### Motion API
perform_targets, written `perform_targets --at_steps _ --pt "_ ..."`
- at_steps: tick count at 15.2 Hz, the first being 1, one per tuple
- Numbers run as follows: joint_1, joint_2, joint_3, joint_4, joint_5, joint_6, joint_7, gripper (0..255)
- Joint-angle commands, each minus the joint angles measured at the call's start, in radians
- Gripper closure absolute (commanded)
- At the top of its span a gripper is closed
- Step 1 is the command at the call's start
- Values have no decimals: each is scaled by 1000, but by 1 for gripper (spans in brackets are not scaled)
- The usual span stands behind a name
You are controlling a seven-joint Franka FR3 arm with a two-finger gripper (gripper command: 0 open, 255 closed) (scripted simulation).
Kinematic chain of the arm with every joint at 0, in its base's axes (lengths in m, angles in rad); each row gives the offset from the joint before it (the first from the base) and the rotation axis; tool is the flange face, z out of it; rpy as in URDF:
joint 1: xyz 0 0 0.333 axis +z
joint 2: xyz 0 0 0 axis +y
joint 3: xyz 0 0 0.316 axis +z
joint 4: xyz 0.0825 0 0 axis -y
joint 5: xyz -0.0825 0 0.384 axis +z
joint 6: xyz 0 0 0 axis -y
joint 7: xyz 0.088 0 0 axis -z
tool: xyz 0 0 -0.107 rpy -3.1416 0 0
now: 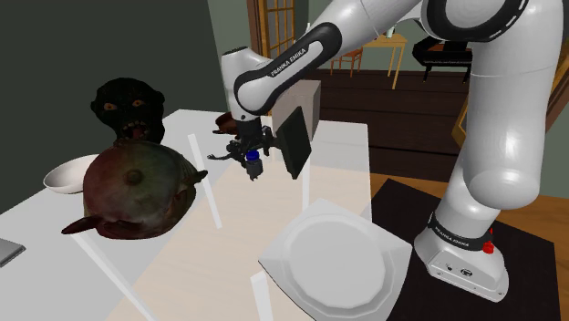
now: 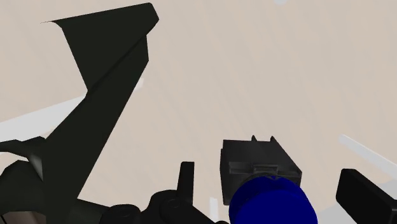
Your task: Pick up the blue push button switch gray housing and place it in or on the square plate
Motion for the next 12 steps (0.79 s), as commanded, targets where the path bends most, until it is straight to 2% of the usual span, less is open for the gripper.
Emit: perform_targets --at_steps 1,2,12 --pt "0 0 0 0 0 0 0 0" --pt "0 0 0 0 0 0 0 255" --pt "-1 -6 1 6 2 -12 -1 255"
